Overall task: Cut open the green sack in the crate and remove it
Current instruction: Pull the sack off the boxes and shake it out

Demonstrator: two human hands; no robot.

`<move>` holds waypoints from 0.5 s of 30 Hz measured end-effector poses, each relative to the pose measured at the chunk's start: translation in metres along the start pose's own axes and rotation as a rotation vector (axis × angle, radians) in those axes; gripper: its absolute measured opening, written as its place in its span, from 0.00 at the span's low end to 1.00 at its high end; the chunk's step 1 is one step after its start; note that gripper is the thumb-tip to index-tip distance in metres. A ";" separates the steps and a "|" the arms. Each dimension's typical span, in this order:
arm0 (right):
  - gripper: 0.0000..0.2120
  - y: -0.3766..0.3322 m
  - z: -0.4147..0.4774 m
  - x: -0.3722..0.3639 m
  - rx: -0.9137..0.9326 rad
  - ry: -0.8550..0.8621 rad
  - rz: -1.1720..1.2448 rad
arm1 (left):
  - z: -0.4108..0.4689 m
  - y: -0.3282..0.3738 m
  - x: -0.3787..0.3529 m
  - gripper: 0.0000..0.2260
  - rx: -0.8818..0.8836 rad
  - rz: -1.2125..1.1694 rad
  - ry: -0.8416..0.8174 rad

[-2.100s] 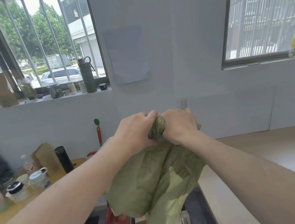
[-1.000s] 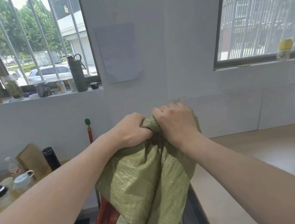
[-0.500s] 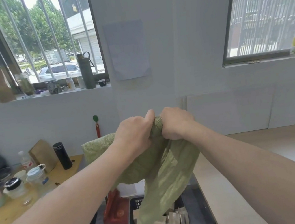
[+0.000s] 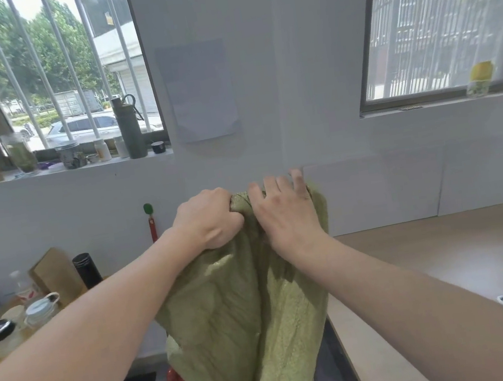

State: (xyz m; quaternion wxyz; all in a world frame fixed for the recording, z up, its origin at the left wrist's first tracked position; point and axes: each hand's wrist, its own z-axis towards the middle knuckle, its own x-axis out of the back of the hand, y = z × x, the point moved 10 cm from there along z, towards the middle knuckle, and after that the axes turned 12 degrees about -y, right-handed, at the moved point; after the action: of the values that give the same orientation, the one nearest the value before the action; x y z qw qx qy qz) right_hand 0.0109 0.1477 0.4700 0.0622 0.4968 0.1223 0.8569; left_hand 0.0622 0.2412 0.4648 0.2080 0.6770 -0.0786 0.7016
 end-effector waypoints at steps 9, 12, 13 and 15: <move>0.13 0.005 0.008 0.006 0.083 -0.029 0.041 | -0.009 0.006 -0.015 0.09 -0.038 -0.273 -0.241; 0.11 0.009 0.013 -0.009 0.040 -0.190 0.061 | -0.020 0.014 -0.011 0.15 -0.125 -0.110 -0.152; 0.10 0.010 0.014 -0.010 0.021 -0.215 0.090 | -0.024 0.017 -0.009 0.19 -0.146 -0.030 -0.113; 0.08 0.010 0.015 -0.011 -0.001 -0.249 0.133 | -0.031 0.025 -0.007 0.25 -0.185 0.167 -0.027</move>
State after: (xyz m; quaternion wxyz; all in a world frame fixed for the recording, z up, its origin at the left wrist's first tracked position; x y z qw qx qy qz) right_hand 0.0297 0.1373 0.4704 0.0203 0.6063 0.0799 0.7910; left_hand 0.0237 0.2291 0.4603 0.2090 0.6553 -0.2019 0.6972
